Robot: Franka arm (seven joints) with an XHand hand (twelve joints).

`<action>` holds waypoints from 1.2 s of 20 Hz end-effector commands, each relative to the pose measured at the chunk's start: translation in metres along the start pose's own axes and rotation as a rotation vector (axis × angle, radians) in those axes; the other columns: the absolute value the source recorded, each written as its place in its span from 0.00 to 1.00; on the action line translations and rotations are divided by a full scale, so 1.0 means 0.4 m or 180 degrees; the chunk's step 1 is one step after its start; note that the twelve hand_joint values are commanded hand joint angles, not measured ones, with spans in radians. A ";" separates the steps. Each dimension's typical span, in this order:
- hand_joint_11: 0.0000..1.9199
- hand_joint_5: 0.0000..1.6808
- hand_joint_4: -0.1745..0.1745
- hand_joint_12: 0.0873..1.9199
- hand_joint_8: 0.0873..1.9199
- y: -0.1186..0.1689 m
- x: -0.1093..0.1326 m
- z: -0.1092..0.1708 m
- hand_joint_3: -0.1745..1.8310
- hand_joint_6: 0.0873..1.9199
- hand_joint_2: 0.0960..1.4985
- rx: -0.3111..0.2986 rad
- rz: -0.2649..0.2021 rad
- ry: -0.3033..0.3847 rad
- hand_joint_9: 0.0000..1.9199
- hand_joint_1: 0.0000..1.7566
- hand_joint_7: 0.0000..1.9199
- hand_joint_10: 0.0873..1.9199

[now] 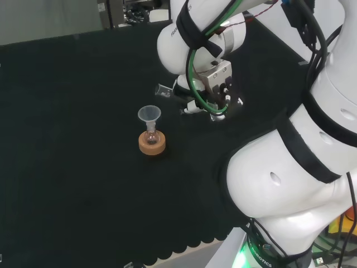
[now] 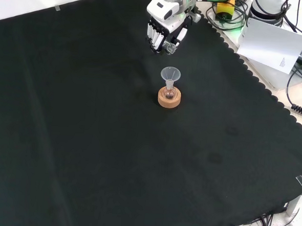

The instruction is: Pour the water from the graduated cylinder into the round-bottom flask.

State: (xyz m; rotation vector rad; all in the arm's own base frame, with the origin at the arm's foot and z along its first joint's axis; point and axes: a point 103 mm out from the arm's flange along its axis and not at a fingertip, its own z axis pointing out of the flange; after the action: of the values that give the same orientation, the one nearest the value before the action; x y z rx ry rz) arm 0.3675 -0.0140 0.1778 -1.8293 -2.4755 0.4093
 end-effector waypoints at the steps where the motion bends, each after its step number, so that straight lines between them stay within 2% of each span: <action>1: 0.67 0.53 0.26 0.36 0.25 0.008 0.014 0.003 0.09 0.57 0.76 0.0116 0.0004 -0.0171 0.72 0.62 0.57 0.01; 15: 0.68 0.53 0.27 0.36 0.25 0.014 0.015 0.004 0.09 0.58 0.76 0.0252 0.0007 -0.0532 0.72 0.62 0.56 0.00; 24: 0.67 0.53 0.27 0.36 0.25 0.016 0.016 -0.002 0.09 0.58 0.76 0.0323 0.0096 -0.0735 0.72 0.62 0.56 0.00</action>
State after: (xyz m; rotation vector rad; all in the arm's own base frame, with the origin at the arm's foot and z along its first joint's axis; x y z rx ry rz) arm 0.3712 -0.0078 0.1755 -1.8723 -2.5103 0.7249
